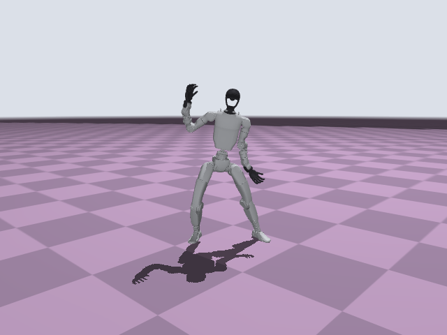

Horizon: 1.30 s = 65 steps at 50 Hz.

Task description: Kungfu

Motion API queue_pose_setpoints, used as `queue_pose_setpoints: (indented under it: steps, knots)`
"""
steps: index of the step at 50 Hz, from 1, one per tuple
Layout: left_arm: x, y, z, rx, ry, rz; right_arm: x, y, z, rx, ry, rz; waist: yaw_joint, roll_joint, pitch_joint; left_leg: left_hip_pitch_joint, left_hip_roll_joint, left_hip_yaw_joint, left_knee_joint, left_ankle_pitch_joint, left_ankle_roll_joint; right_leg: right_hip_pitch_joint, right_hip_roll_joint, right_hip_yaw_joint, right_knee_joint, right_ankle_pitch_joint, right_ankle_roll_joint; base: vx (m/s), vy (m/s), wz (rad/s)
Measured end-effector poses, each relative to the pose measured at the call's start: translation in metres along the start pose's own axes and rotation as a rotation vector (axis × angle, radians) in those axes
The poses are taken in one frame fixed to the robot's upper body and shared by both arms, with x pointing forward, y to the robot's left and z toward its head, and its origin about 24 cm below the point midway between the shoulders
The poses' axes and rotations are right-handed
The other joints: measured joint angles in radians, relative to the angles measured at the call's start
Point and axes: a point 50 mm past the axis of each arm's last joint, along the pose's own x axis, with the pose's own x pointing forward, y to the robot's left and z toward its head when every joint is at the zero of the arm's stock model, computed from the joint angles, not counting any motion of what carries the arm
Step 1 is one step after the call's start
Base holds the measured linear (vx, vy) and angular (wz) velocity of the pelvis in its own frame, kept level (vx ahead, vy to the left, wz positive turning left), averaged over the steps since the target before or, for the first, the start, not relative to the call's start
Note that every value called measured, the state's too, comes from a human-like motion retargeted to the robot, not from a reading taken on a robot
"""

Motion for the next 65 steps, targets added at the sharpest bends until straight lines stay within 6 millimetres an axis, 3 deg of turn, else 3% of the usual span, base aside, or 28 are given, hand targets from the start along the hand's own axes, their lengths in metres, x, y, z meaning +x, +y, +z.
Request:
queue_pose_setpoints:
  steps: [5, 10, 15, 21, 25, 28, 30, 32, 37, 40, 43, 44, 47, 48, 51, 53, 54, 55, 57, 60, 62, 65]
  knots:
    - [0.008, -0.011, -0.006, 0.015, 0.041, 0.015, -0.009, 0.011, 0.030, -0.237, -0.137, -0.091, -0.025, 0.028, 0.046, 0.040, 0.001, 0.017, -0.002, -0.027, 0.000, -0.038, 0.008, 0.044, 0.030, -0.007, -0.027, -0.27, -0.06, -0.34]
    - [0.012, -0.029, -0.013, 0.020, 0.106, -0.119, -0.011, 0.036, 0.033, -0.062, -0.151, -0.024, -0.043, 0.047, 0.042, 0.065, -0.139, -0.082, 0.026, -0.192, 0.000, -0.093, -0.064, 0.120, -0.020, 0.078, -0.009, -0.08, 0.32, -0.49]
    - [0.011, -0.041, -0.021, 0.112, 0.174, -0.234, -0.011, 0.048, 0.031, 0.042, -0.180, -0.002, 0.014, 0.036, 0.099, 0.150, -0.277, -0.150, 0.069, -0.283, 0.000, -0.130, -0.092, 0.233, -0.124, 0.208, 0.017, -0.10, 0.40, -1.16]
    - [0.005, -0.029, -0.021, 0.302, 0.252, -0.250, -0.008, 0.056, 0.013, 0.195, -0.141, -0.005, -0.022, 0.066, 0.142, 0.111, -0.315, -0.045, 0.116, -0.287, 0.000, -0.202, -0.080, 0.333, -0.296, 0.372, 0.096, -0.18, 0.31, -0.87]
    - [0.002, -0.014, -0.017, 0.604, 0.325, -0.227, -0.007, 0.067, 0.005, 0.251, -0.151, 0.021, -0.057, 0.101, 0.175, 0.064, -0.321, -0.021, 0.169, -0.298, 0.000, -0.235, -0.067, 0.320, -0.415, 0.424, 0.116, -0.27, 0.14, -1.08]
    - [0.002, -0.006, -0.007, 0.922, 0.342, -0.233, -0.007, 0.078, 0.002, 0.211, -0.164, 0.092, -0.073, 0.132, 0.173, 0.060, -0.314, 0.042, 0.140, -0.299, 0.000, -0.277, -0.157, 0.112, -0.393, 0.396, -0.013, -0.22, 0.06, -1.28]
    - [0.003, 0.001, 0.001, 1.155, 0.370, -0.226, -0.009, 0.086, -0.001, 0.180, -0.165, 0.130, -0.094, 0.163, 0.168, 0.051, -0.295, 0.060, 0.136, -0.288, 0.000, -0.289, -0.172, 0.024, -0.382, 0.440, -0.090, -0.14, -0.16, -1.04]
    - [0.004, 0.006, 0.008, 1.326, 0.415, -0.244, -0.008, 0.091, -0.004, 0.163, -0.174, 0.163, -0.127, 0.174, 0.164, 0.068, -0.296, 0.084, 0.106, -0.247, 0.000, -0.293, -0.209, -0.075, -0.369, 0.520, -0.122, -0.13, -0.34, -0.84]
    - [0.009, 0.017, 0.038, 1.745, 0.557, -0.329, -0.010, 0.109, -0.015, 0.184, -0.153, 0.234, -0.163, 0.186, 0.126, 0.145, -0.263, 0.178, 0.053, 0.019, 0.000, -0.370, -0.205, -0.205, -0.282, 0.520, -0.188, -0.01, -0.61, -1.27]
    - [0.013, 0.017, 0.050, 1.968, 0.593, -0.377, -0.009, 0.124, -0.021, 0.247, -0.133, 0.289, -0.202, 0.165, 0.083, 0.193, -0.232, 0.265, 0.052, 0.293, 0.000, -0.379, -0.152, -0.166, -0.228, 0.303, -0.280, 0.12, -0.97, -1.03]
    - [0.015, 0.017, 0.052, 2.167, 0.595, -0.414, -0.009, 0.136, -0.032, 0.288, -0.104, 0.366, -0.142, 0.127, 0.070, 0.226, -0.069, 0.216, 0.346, 0.378, 0.000, -0.340, 0.054, -0.050, -0.148, 0.146, -0.303, 0.48, -1.17, -2.51]
    - [0.017, 0.010, 0.045, 2.197, 0.573, -0.440, -0.008, 0.139, -0.036, 0.293, -0.101, 0.382, -0.096, 0.101, 0.075, 0.229, -0.111, 0.109, 0.432, 0.378, 0.000, -0.311, 0.117, 0.001, -0.158, 0.129, -0.309, 0.49, -0.90, -3.73]
    - [0.027, -0.021, 0.018, 2.208, 0.470, -0.546, -0.003, 0.150, -0.045, 0.320, -0.107, 0.406, 0.016, -0.039, 0.071, 0.202, -0.458, -0.141, 0.562, 0.304, 0.000, -0.222, 0.209, 0.223, -0.218, 0.097, -0.298, 0.51, -0.35, -3.15]
    - [0.030, -0.032, 0.010, 2.201, 0.433, -0.579, -0.002, 0.156, -0.048, 0.331, -0.116, 0.409, 0.034, -0.070, 0.079, 0.129, -0.490, -0.130, 0.719, 0.212, 0.000, -0.179, 0.231, 0.276, -0.226, 0.080, -0.288, 0.61, -0.36, -2.12]
    - [0.032, -0.066, -0.022, 2.171, 0.341, -0.697, 0.004, 0.171, -0.047, 0.324, -0.184, 0.442, 0.017, -0.090, 0.074, -0.087, -0.468, -0.180, 0.986, 0.006, 0.000, -0.050, 0.302, 0.293, -0.279, 0.047, -0.312, 0.57, -0.71, -1.26]
    - [0.031, -0.094, -0.041, 2.151, 0.248, -0.806, 0.005, 0.183, -0.046, 0.299, -0.234, 0.484, 0.036, -0.059, 0.072, -0.209, -0.362, -0.249, 1.048, -0.120, 0.004, 0.057, 0.450, 0.282, -0.369, 0.058, -0.359, 0.60, -1.04, -1.80]
    - [0.030, -0.114, -0.050, 2.141, 0.175, -0.872, 0.005, 0.189, -0.045, 0.282, -0.263, 0.509, 0.053, -0.053, 0.070, -0.265, -0.340, -0.252, 1.044, -0.166, 0.036, 0.109, 0.497, 0.292, -0.408, 0.065, -0.368, 0.62, -0.76, -1.99]
    - [0.029, -0.137, -0.058, 2.128, 0.092, -0.939, 0.006, 0.193, -0.043, 0.262, -0.295, 0.535, 0.070, -0.055, 0.068, -0.320, -0.342, -0.239, 1.027, -0.202, 0.083, 0.157, 0.523, 0.312, -0.439, 0.070, -0.368, 0.66, -0.54, -2.00]
    - [0.023, -0.193, -0.076, 2.091, -0.107, -1.051, 0.009, 0.204, -0.040, 0.209, -0.379, 0.582, 0.110, -0.065, 0.066, -0.388, -0.406, -0.245, 0.903, -0.245, 0.112, 0.252, 0.566, 0.372, -0.493, 0.077, -0.368, 0.69, -0.42, -2.15]
    - [-0.004, -0.293, -0.093, 1.972, -0.443, -1.209, 0.012, 0.222, -0.033, 0.090, -0.535, 0.688, 0.169, -0.084, 0.070, -0.435, -0.470, -0.279, 0.591, -0.212, 0.140, 0.390, 0.620, 0.483, -0.530, 0.065, -0.368, 0.77, -0.36, -2.27]
    - [-0.030, -0.365, -0.087, 1.872, -0.672, -1.238, 0.017, 0.235, -0.031, -0.012, -0.636, 0.728, 0.197, -0.081, 0.082, -0.409, -0.451, -0.317, 0.329, -0.170, 0.157, 0.492, 0.662, 0.552, -0.540, 0.049, -0.377, 0.87, -0.30, -2.32]
    - [-0.080, -0.457, -0.063, 1.665, -0.958, -1.172, 0.025, 0.259, -0.024, -0.147, -0.791, 0.721, 0.203, -0.082, 0.097, -0.347, -0.405, -0.423, 0.108, -0.221, 0.208, 0.637, 0.666, 0.619, -0.525, 0.031, -0.394, 0.98, -0.13, -2.43]
